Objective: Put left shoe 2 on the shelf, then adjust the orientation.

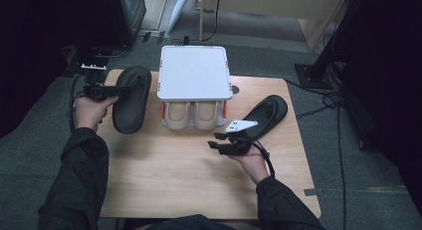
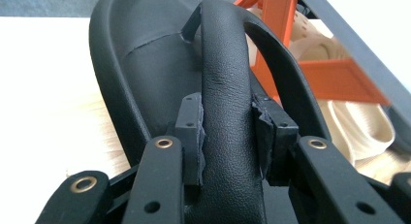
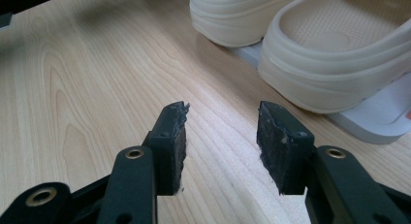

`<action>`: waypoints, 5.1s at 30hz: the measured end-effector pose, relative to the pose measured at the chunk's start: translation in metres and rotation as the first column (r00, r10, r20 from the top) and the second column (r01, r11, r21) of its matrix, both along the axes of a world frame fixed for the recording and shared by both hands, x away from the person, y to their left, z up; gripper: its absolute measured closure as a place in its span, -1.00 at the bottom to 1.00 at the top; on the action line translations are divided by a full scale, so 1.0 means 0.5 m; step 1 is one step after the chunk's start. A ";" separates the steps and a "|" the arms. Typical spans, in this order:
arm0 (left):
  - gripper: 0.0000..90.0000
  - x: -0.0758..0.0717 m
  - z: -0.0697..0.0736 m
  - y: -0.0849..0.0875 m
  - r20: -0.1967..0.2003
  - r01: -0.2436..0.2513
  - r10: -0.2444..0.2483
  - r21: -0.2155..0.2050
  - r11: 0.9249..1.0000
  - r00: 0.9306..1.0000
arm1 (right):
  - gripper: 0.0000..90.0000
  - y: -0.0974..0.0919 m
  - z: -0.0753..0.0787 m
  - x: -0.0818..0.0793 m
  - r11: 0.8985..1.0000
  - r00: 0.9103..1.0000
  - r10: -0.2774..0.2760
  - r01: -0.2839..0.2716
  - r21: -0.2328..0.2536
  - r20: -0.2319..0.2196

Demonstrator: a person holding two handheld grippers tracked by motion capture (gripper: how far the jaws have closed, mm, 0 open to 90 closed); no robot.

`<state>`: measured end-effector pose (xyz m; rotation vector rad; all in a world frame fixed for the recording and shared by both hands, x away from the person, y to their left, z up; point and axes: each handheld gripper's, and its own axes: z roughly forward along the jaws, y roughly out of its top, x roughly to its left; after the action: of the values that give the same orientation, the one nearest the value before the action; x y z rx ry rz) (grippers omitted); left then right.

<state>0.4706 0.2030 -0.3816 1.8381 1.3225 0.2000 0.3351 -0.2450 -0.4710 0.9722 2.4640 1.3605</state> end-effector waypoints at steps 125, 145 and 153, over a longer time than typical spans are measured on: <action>-0.07 -0.001 0.093 -0.163 0.058 0.130 -0.136 0.103 0.986 0.989 | 0.23 -0.179 0.023 0.043 0.961 0.962 -0.273 0.273 0.036 -0.004; -0.09 -0.057 0.016 -0.154 0.053 0.157 -0.164 0.127 0.980 0.985 | 0.67 -0.175 -0.028 0.102 0.943 0.940 -0.333 0.329 -0.051 -0.081; -0.09 -0.071 0.000 -0.145 0.064 0.140 -0.145 0.075 0.987 0.987 | 0.67 -0.174 -0.042 0.101 0.942 0.938 -0.332 0.326 -0.075 -0.095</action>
<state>0.4352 0.1307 -0.3818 1.9587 1.1445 0.2346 0.3855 -0.3322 -0.4922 1.4005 2.2609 1.1471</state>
